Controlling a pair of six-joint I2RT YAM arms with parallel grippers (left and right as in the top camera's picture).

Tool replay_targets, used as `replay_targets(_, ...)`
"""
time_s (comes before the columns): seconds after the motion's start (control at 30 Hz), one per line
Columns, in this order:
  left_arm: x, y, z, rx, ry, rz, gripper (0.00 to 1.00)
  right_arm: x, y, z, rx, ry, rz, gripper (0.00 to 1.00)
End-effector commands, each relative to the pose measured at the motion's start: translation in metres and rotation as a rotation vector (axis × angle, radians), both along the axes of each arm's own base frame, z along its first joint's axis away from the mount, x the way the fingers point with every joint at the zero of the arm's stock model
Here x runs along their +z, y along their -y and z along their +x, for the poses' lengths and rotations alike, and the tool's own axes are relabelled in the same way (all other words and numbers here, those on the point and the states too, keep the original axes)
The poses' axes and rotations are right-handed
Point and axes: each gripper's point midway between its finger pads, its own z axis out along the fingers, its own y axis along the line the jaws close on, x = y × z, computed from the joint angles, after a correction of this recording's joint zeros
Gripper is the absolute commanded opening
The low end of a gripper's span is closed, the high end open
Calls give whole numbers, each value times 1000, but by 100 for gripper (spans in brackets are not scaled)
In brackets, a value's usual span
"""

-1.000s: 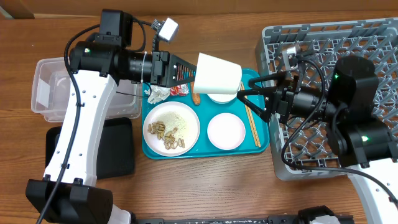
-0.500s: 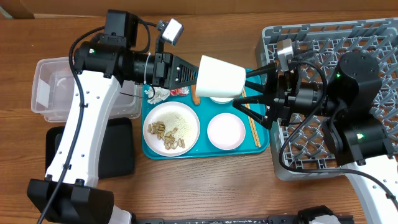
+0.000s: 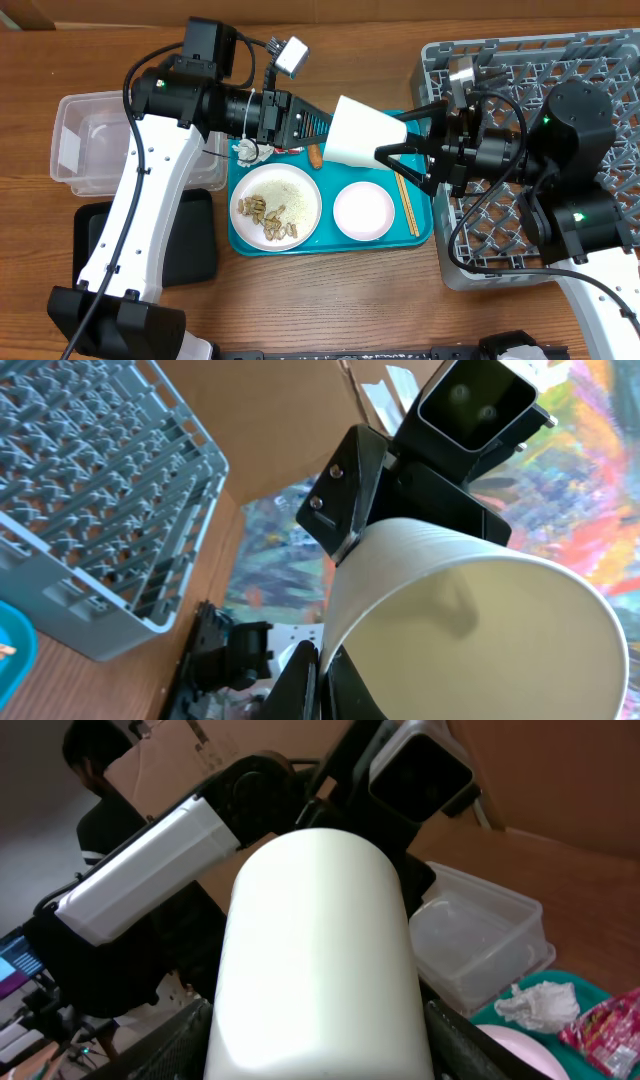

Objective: Sort waste into correct bins and load items into the dishwasher
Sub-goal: 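Grasp the white cup with the right gripper, release left, then place the white cup upside down in the dish rack with right gripper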

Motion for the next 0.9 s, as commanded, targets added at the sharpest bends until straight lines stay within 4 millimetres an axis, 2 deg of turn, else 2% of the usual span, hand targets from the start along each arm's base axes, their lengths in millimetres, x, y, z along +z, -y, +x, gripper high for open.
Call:
replay_targets(0.0, 0, 2, 3, 5, 58, 13, 4, 5, -2, -9, 40, -6, 4, 58)
replay_targets(0.03, 0, 3, 3, 5, 61, 12, 6, 5, -2, -9, 40, -6, 4, 56)
replay_targets(0.07, 0, 3, 4, 5, 67, 11, 12, 5, -2, -9, 40, -6, 4, 56)
replay_targets(0.1, 0, 3, 4, 5, 71, 10, 27, 5, -2, -9, 39, -5, 4, 56)
replay_targets(0.13, 0, 2, 4, 7, 71, 10, 55, 6, -2, -9, 36, -3, 4, 55)
replay_targets(0.2, -2, 1, 7, 19, 73, 22, 100, 7, 2, -7, 16, 7, 3, 55)
replay_targets(0.3, -9, -6, 16, 63, 74, 67, 100, 10, 15, -3, -39, 14, 3, 53)
replay_targets(0.43, -18, -22, 29, 132, 52, 116, 100, 1, 53, 20, -286, -57, -35, 53)
replay_targets(0.53, -28, -41, 37, 201, 2, 174, 100, -30, 112, 42, -656, -196, -129, 53)
replay_targets(0.57, -35, -48, 40, 229, -22, 211, 100, -46, 140, 45, -814, -259, -182, 53)
replay_targets(0.6, -39, -52, 41, 246, -35, 237, 100, -58, 159, 44, -913, -309, -218, 53)
replay_targets(0.63, -49, -57, 44, 274, -50, 295, 100, -78, 182, 38, -1030, -391, -284, 53)
replay_targets(0.87, -73, -68, 45, 318, -71, 437, 100, -155, 242, 7, -1337, -738, -560, 53)
